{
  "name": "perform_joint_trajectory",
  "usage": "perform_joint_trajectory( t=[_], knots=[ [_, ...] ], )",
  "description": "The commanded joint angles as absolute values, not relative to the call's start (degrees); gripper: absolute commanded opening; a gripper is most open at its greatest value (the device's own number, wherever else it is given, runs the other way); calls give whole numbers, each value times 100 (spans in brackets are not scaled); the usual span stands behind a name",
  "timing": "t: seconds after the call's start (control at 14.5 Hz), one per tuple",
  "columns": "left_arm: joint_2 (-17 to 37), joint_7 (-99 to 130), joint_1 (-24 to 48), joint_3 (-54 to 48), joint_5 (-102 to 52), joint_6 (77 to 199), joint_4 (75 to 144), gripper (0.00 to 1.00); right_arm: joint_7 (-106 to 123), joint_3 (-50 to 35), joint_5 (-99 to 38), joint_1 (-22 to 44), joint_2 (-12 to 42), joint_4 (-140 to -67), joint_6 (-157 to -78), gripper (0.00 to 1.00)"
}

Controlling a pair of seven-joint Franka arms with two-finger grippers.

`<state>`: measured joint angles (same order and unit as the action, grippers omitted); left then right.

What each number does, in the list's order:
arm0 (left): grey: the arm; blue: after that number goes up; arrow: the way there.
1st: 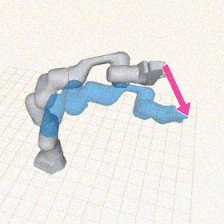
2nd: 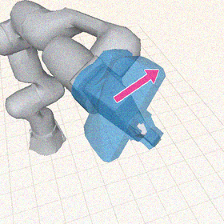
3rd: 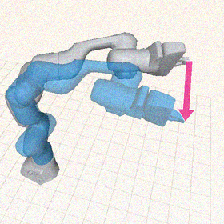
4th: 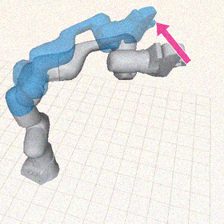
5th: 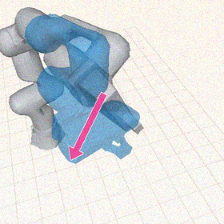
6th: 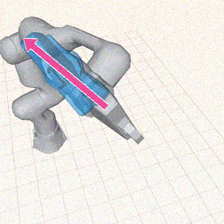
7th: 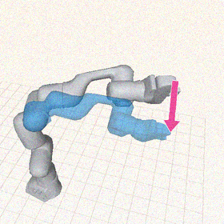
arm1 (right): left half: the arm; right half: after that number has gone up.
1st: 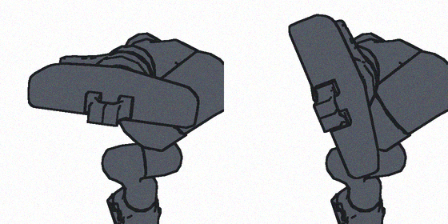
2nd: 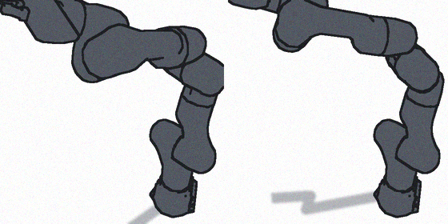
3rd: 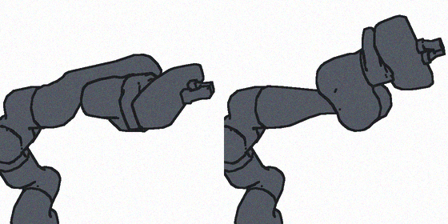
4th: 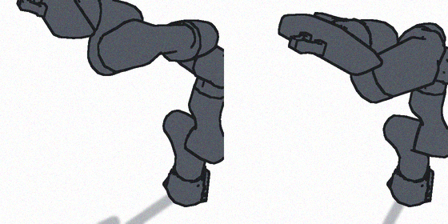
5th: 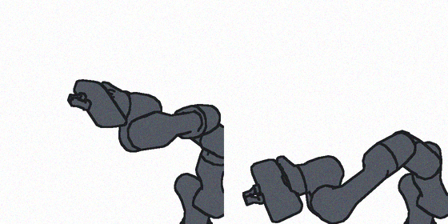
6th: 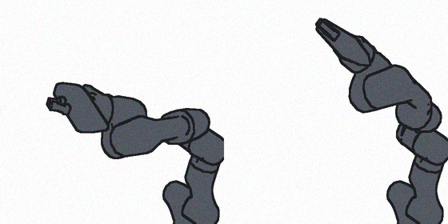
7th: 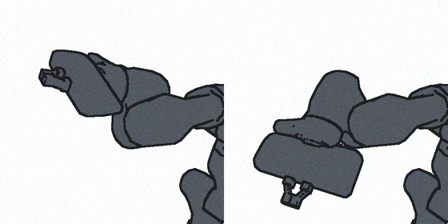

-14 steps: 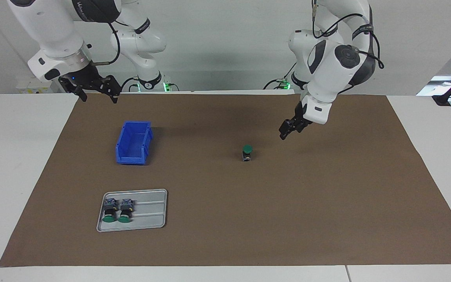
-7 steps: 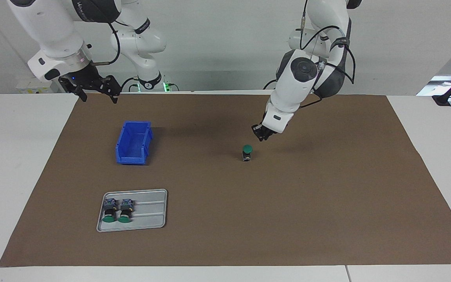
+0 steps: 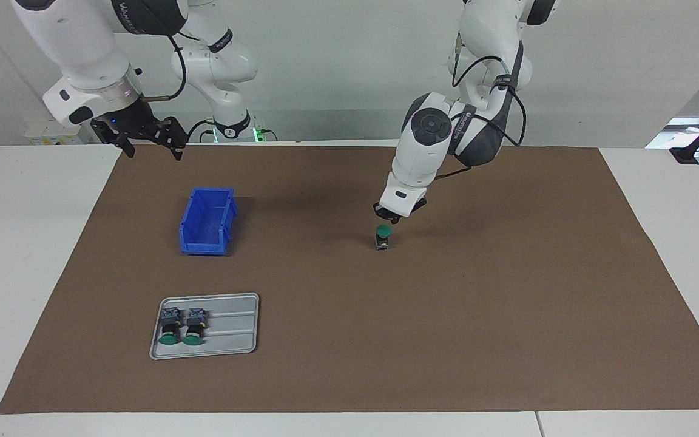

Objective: Place and press button with both arms
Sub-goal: 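Press down on the green top of the button with the left gripper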

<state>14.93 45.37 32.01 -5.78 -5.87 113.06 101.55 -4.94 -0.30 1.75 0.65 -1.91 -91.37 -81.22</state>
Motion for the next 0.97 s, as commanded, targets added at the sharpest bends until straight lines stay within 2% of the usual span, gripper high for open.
perform_joint_trajectory(
  t=[0.0,0.9],
  knots=[
    [1643,4702,3261,-536,-475,11513,10063,0,-369,-18,158,53,-264,-9220,-8139,100],
    [1767,4852,3419,-554,-492,12084,10502,0,-369,-18,158,53,-264,-9220,-8139,100]
  ],
)
